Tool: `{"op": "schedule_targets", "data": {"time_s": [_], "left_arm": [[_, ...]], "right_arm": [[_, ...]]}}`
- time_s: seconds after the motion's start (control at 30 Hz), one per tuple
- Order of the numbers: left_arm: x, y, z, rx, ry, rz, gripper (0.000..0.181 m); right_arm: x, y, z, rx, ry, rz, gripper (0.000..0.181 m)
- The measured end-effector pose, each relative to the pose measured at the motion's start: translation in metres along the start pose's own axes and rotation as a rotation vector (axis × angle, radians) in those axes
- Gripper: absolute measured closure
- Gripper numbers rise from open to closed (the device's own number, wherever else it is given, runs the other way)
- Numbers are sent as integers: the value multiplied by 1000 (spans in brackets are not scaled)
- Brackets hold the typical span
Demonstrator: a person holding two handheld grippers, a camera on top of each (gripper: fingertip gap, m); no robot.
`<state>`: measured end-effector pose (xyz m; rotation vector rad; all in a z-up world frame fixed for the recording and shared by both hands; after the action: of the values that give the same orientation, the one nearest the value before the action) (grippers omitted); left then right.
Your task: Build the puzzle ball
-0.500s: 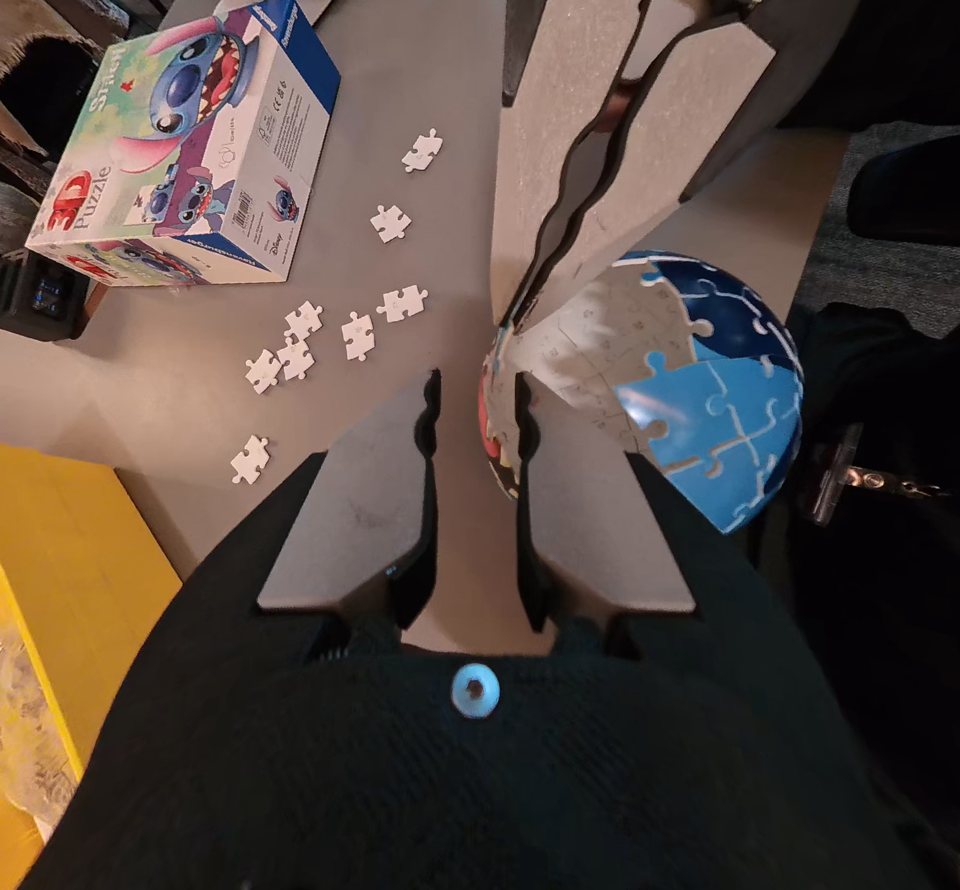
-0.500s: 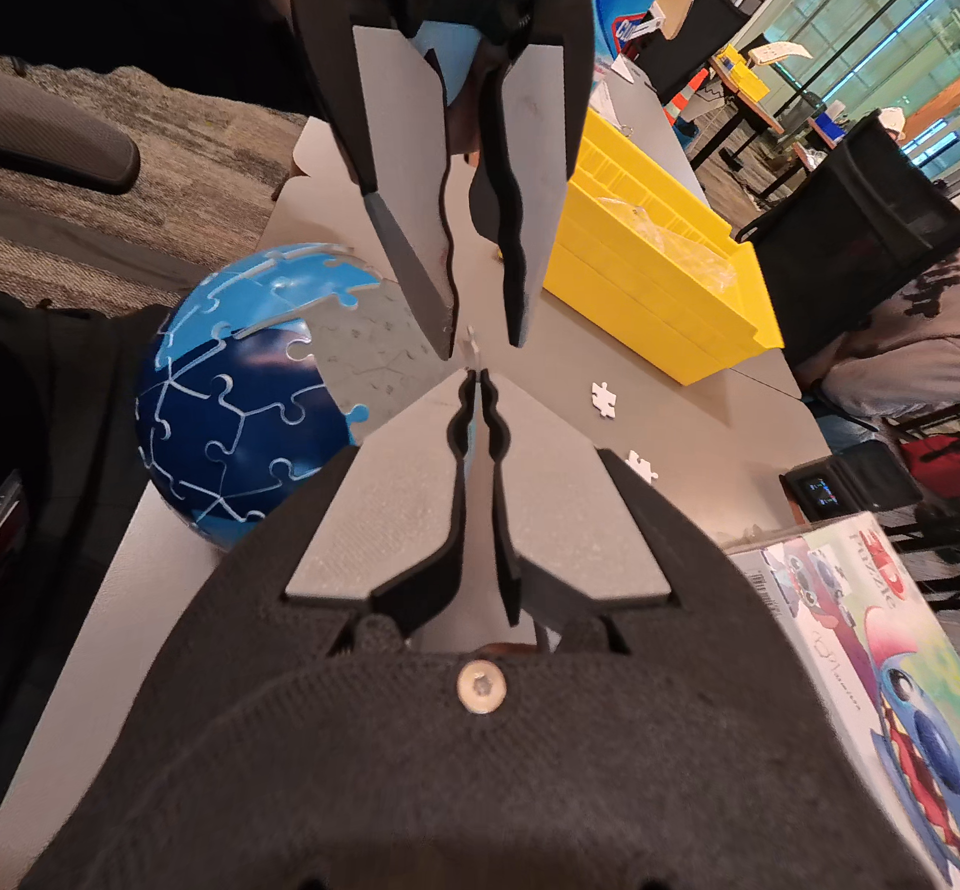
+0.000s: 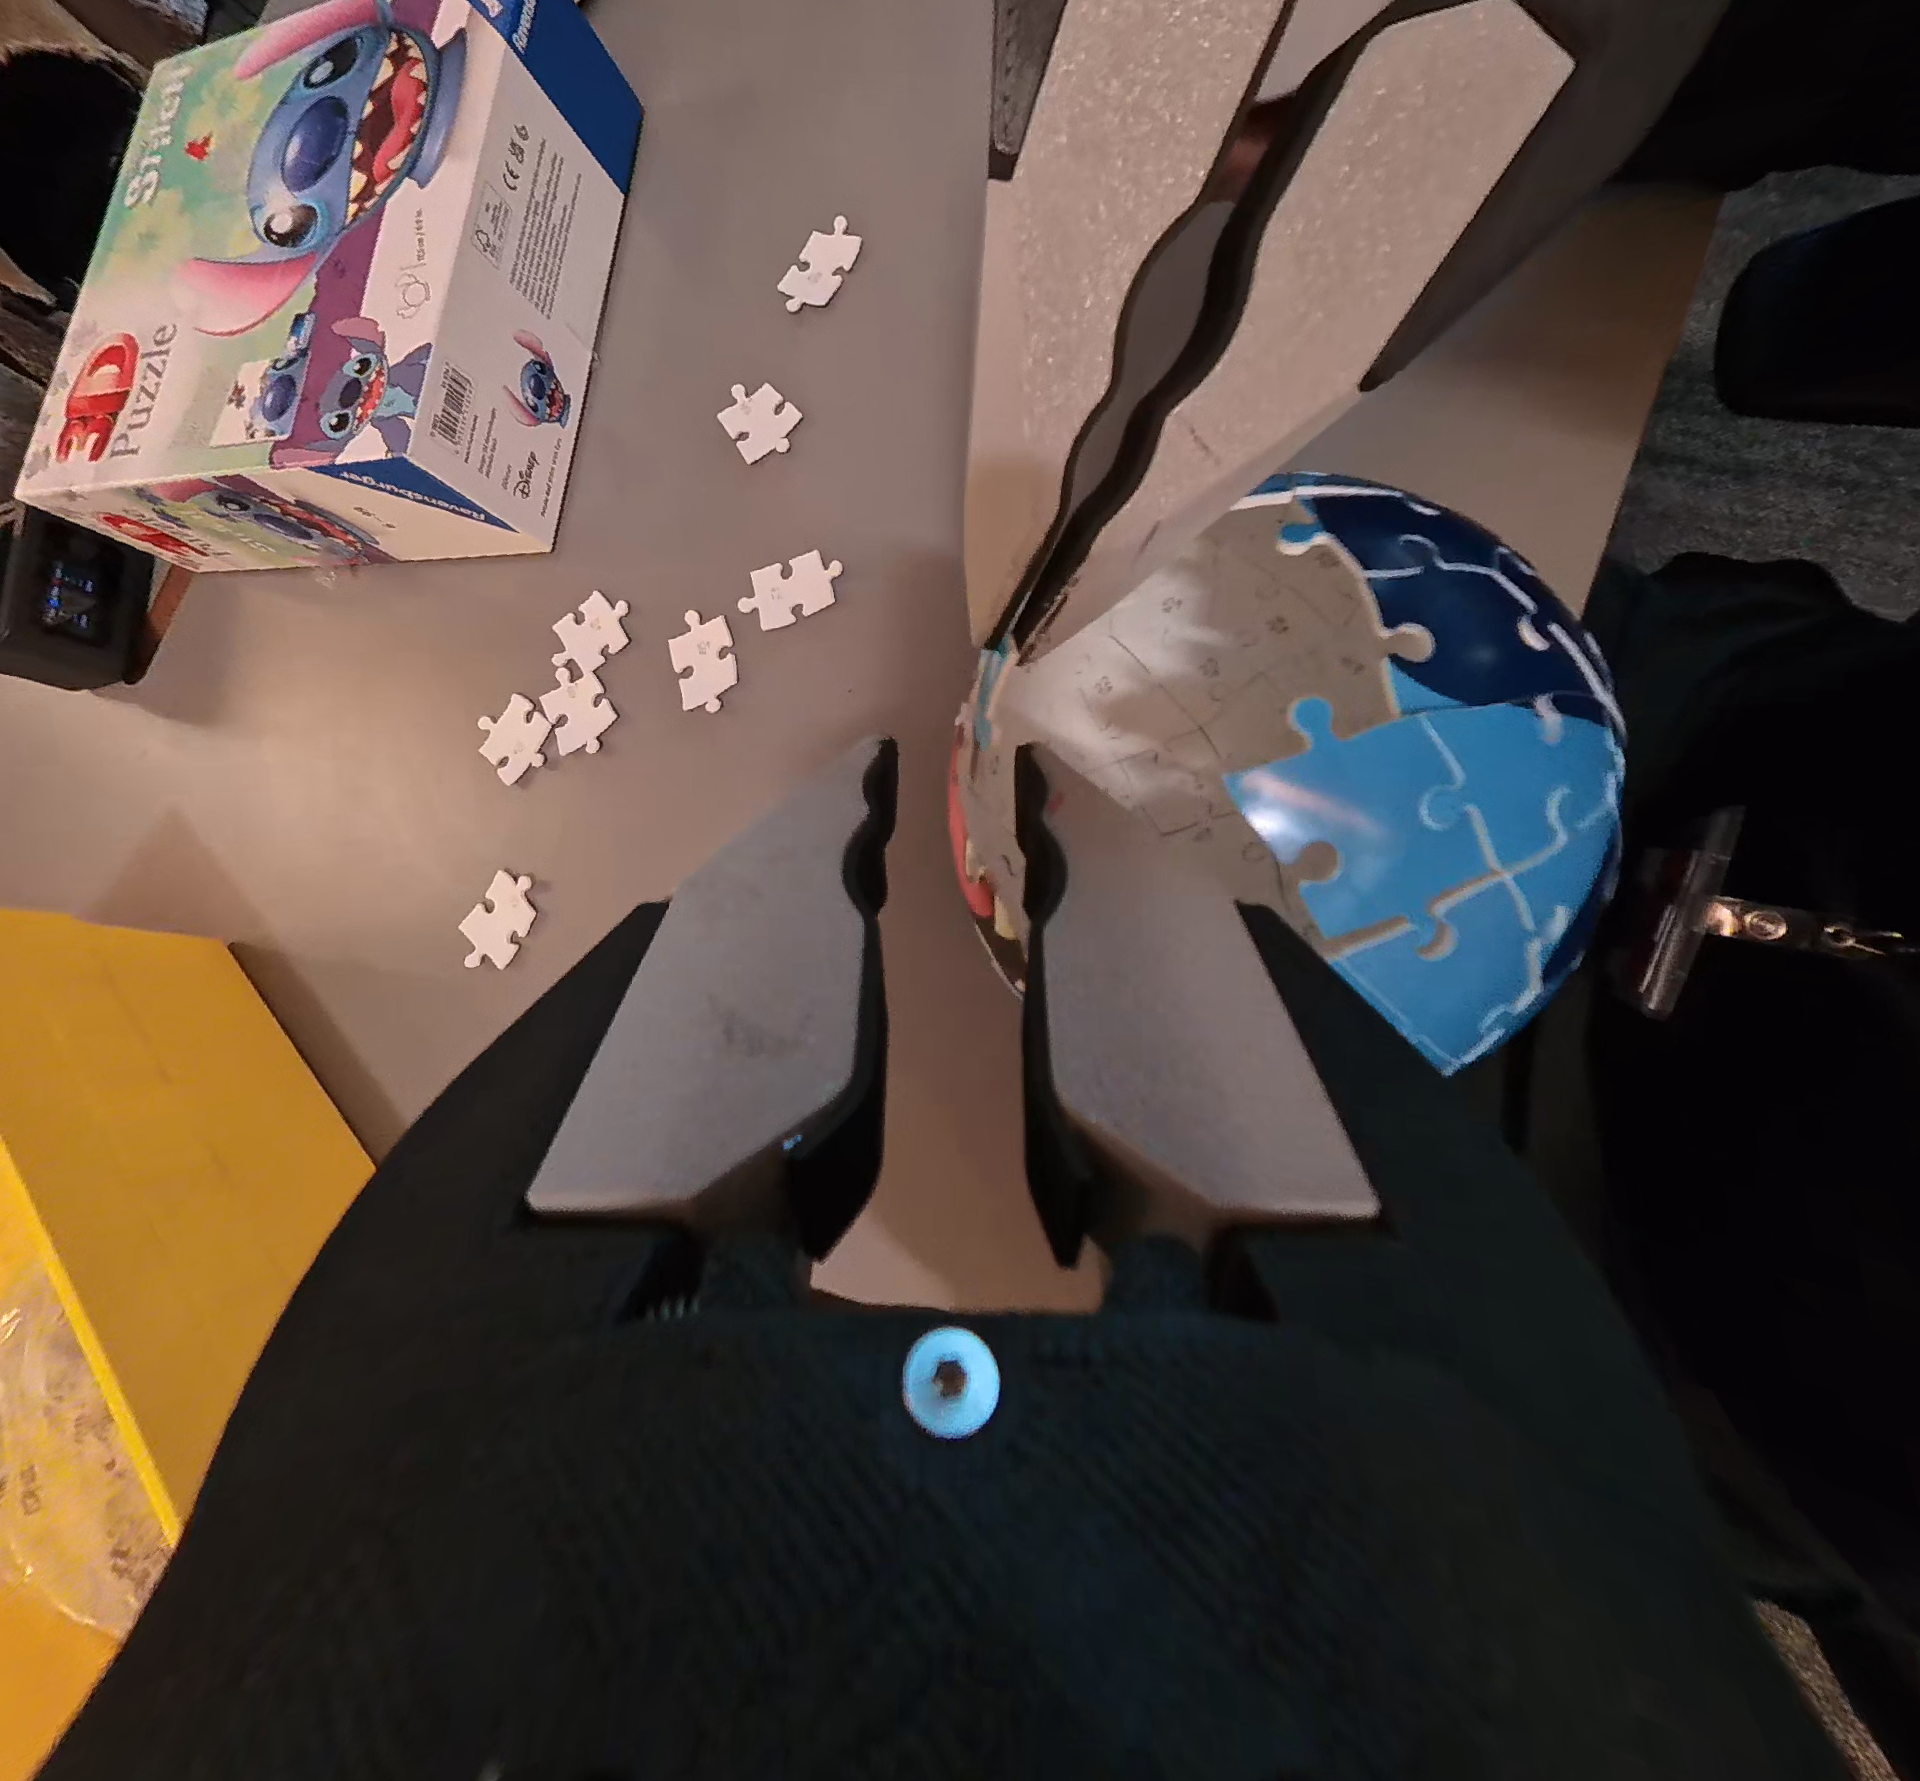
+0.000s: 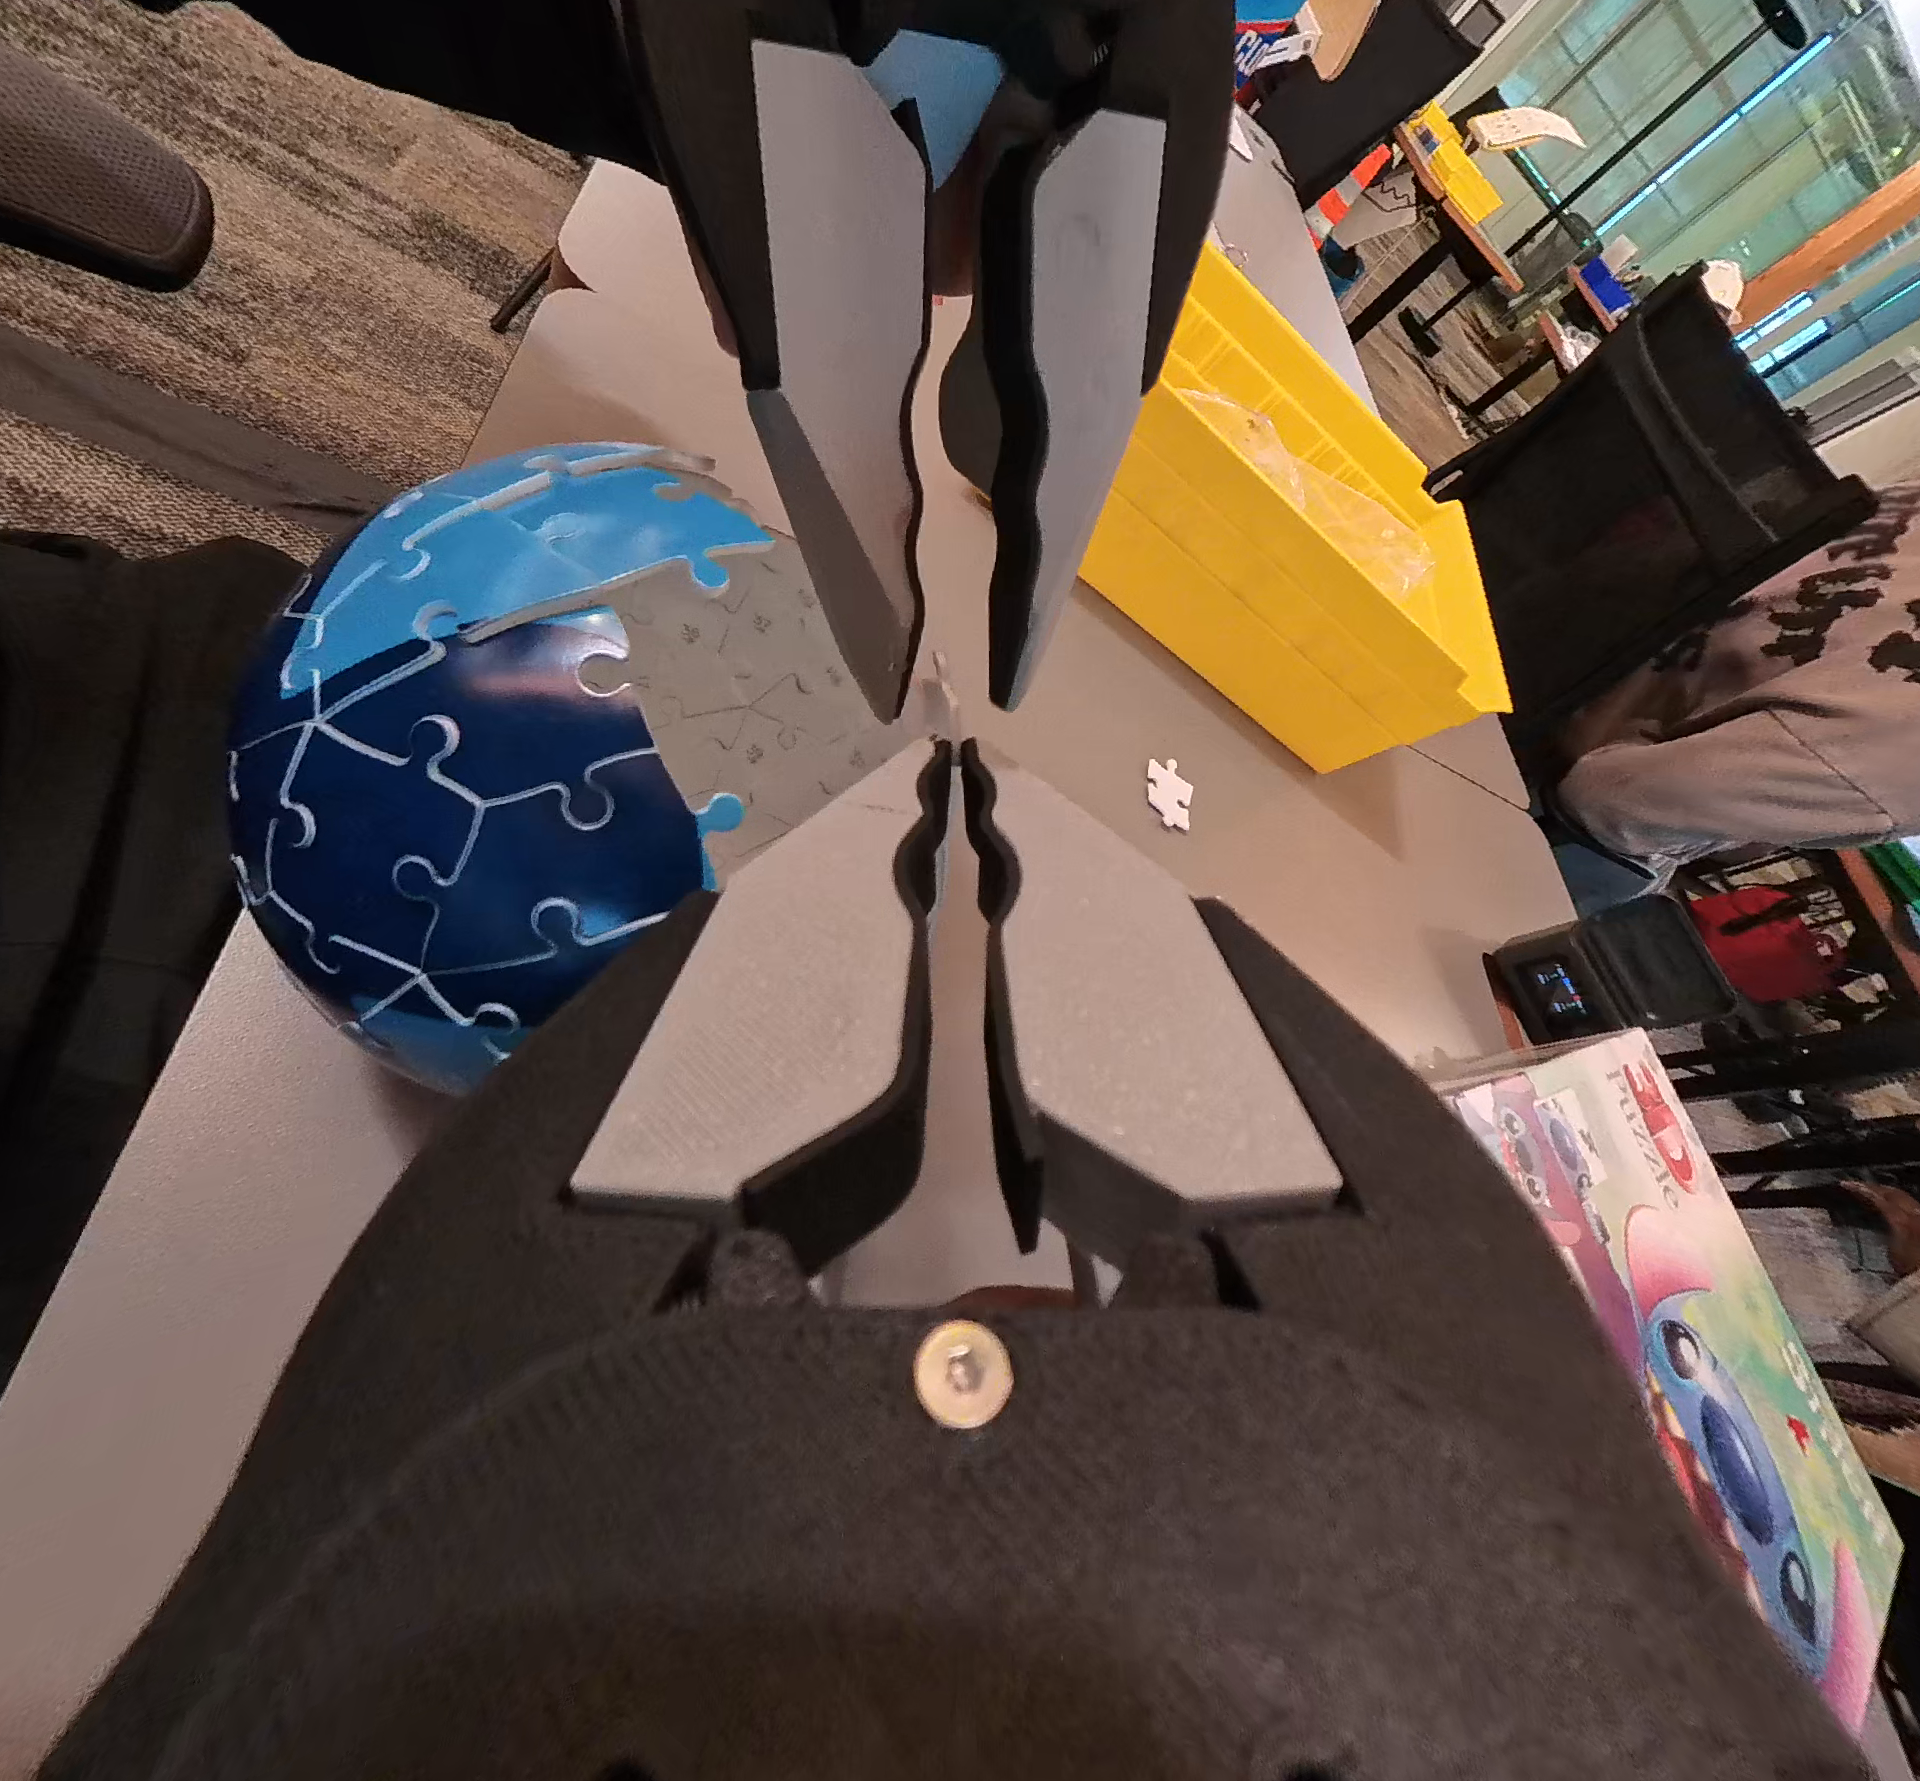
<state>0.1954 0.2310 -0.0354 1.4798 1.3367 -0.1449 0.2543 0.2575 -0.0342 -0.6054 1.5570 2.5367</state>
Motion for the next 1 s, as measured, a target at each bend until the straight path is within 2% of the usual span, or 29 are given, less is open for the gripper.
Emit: {"op": "schedule_targets", "data": {"time_s": [0.53, 0.67, 0.9, 1.0], "left_arm": [[4, 0, 0, 11, -21, -17, 166], [3, 1, 1, 15, -15, -19, 162], [-9, 3, 0, 19, 3, 14, 154], [-23, -1, -9, -16, 42, 50, 152]], "right_arm": [[0, 0, 0, -17, 3, 2, 181], [-1, 1, -1, -17, 6, 10, 181], [-10, 14, -1, 49, 53, 114, 181], [-29, 21, 20, 177, 32, 218, 181]]}}
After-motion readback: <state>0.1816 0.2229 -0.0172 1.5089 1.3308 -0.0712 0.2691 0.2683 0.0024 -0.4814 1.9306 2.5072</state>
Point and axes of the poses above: each gripper's, where its closed fingertips meet, x out along the fingers, y out of its top, z = x × y across the jaws, the point moved 4 cm from there along -x, back along the fingers, and after that the axes turned 11 degrees about x, right-handed, at the moved point
